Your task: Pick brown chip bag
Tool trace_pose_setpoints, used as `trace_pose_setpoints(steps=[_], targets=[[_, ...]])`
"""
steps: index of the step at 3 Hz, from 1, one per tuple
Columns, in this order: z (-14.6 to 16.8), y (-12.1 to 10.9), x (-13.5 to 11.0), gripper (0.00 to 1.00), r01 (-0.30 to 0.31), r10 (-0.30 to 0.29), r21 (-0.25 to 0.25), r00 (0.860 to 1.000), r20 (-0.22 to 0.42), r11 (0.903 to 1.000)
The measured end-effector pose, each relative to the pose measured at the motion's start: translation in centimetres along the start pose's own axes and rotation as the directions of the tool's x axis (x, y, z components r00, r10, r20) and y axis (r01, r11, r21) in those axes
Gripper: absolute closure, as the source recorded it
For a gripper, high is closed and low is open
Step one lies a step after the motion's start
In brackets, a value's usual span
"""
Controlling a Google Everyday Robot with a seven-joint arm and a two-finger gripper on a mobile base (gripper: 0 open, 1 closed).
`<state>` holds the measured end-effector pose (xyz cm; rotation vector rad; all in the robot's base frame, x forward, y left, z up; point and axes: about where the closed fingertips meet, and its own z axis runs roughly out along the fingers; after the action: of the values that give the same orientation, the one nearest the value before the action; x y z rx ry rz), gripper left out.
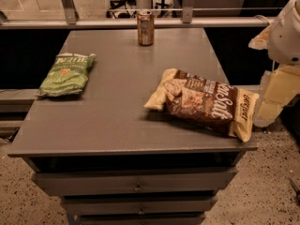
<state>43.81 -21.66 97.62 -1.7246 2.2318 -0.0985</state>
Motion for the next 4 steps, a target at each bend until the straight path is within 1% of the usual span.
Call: trace_pose_setpoints(steps=[1, 2, 3, 4], targets=[[0.0, 0.0, 0.0, 0.00, 0.000, 0.000, 0.000, 1.000, 0.000, 1.0000], [0.7, -0.3, -0.3, 0.00, -0.003, 0.003, 0.010, 1.000, 0.022, 0.9999], [3.1, -1.7, -0.5, 0.00, -0.019, 0.017, 0.020, 0.998, 0.057, 0.9996], [7.2, -3.8, -0.5, 0.00, -0.073, 0.075, -0.028, 0.992, 0.099, 0.9969]])
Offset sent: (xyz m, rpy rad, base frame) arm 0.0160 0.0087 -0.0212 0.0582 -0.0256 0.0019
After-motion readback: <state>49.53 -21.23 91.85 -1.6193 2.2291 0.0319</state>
